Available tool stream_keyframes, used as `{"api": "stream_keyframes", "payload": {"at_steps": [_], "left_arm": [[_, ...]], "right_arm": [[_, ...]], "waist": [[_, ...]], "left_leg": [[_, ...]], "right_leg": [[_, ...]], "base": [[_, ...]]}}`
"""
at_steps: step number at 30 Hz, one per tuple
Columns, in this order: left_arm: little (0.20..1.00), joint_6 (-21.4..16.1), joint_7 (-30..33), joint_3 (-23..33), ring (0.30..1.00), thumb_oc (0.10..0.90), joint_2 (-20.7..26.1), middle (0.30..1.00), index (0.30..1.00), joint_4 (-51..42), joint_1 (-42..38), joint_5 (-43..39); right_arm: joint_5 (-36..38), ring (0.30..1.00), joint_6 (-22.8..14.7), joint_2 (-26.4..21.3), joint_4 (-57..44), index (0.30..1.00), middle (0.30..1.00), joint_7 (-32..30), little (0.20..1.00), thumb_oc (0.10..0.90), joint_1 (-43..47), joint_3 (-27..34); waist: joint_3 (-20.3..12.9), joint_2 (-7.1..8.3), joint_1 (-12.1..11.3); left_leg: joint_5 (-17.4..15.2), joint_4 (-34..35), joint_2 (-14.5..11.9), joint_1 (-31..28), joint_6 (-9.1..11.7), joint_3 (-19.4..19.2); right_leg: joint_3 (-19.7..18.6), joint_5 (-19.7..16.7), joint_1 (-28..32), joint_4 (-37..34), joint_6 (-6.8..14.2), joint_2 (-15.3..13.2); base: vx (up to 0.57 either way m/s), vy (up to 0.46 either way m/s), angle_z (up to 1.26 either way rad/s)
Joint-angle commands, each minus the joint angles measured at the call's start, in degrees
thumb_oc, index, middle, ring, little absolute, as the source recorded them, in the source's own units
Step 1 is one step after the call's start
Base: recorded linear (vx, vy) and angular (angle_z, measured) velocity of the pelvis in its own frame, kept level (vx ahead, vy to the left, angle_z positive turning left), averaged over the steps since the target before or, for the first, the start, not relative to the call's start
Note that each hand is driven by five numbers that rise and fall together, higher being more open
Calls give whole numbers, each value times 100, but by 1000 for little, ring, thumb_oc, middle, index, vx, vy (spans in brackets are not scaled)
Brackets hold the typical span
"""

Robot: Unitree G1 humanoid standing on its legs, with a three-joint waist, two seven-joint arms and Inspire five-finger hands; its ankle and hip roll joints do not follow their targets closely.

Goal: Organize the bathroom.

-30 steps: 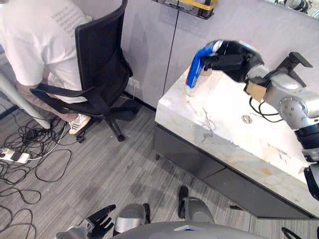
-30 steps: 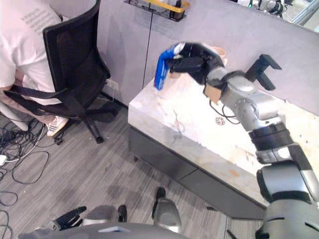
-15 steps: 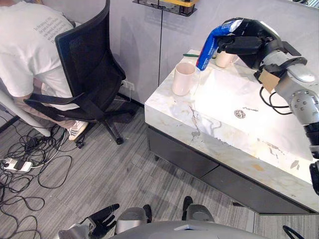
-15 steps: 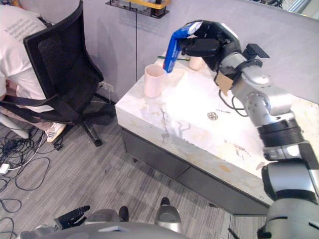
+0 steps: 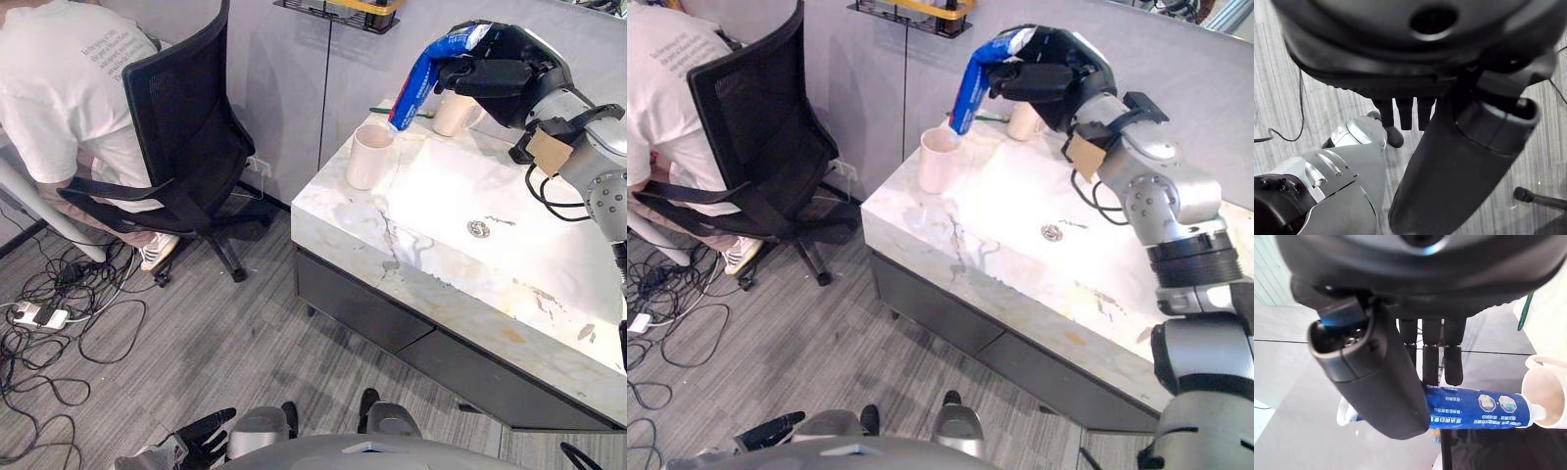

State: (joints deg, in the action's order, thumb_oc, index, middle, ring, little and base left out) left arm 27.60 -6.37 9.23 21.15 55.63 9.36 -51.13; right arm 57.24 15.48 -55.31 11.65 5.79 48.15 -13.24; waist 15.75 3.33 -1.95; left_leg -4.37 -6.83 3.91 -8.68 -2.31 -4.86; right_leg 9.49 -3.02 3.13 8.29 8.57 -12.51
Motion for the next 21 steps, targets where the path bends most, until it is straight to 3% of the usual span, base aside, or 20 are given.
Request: {"api": "stream_keyframes", "payload": {"at_steps": [1,21], "left_arm": [[900,59,86,-254,900,800,292,900,900,-120,303,-80],[900,1,264,-230,900,800,249,900,900,-290,557,-255]], "right_arm": [[386,300,-806,-160,49,300,300,-147,300,400,1256,208],[-11,300,-870,75,909,300,300,61,300,400,1174,339]], "waist": [[-675,128,-263],[-582,17,-517]], "left_leg": [[-481,-91,-168,-107,106,221],[-453,16,-134,-224,101,520]], "right_leg": [[-154,-506,-851,456,399,-263],[10,-461,-738,557,404,-312]], "base": [[55,30,5],[37,15,8]]}}
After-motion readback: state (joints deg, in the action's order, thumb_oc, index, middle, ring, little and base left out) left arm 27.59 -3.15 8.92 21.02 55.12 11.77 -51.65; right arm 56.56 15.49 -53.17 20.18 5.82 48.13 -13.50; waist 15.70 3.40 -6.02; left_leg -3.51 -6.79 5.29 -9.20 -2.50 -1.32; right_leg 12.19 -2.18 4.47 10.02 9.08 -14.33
